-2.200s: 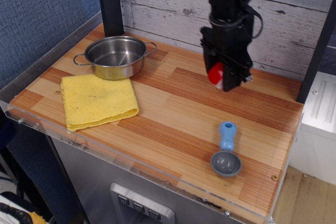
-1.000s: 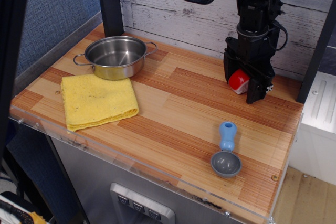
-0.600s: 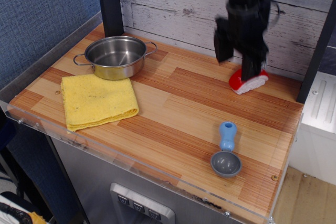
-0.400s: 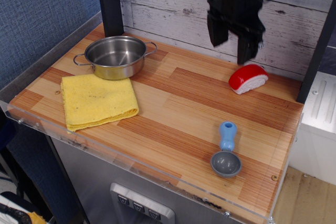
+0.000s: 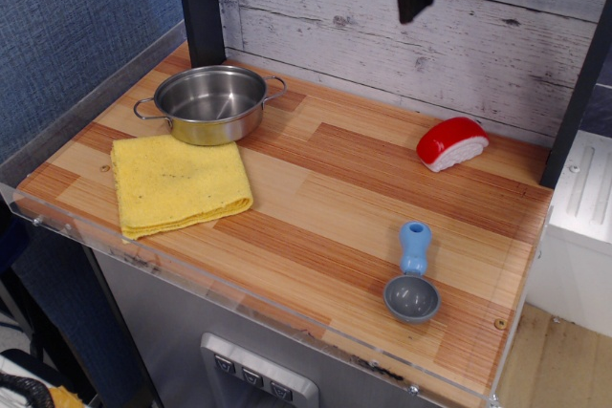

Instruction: Place the sushi behind the blue spoon

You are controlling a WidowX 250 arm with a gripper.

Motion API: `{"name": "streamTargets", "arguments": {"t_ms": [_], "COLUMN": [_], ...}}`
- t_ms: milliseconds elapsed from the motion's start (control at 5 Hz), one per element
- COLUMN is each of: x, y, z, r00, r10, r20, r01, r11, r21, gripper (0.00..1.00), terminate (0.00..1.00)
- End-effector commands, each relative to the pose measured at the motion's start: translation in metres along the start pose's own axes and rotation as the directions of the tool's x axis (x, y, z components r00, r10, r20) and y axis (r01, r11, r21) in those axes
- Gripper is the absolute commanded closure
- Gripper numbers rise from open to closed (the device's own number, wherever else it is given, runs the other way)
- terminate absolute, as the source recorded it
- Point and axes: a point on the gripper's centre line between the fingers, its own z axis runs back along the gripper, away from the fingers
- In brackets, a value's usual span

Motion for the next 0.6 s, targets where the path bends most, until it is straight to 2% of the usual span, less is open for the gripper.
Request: {"name": "streamTargets", "arguments": {"t_ms": [0,200,400], "x": [-0.0015,-0.0015,-0.0015], "y": [0.0002,0.0002,0.0002], "z": [0.0232,0.0232,0.0232], "r00": [0.999,0.999,0.999], "r10": [0.002,0.002,0.002], "r20": [0.053,0.053,0.053], "r01": [-0.003,-0.003,-0.003], "r11": [1.000,1.000,1.000], "r21": [0.022,0.022,0.022], "gripper": [0.00,0.00,0.00], "terminate": [0.00,0.00,1.00]}}
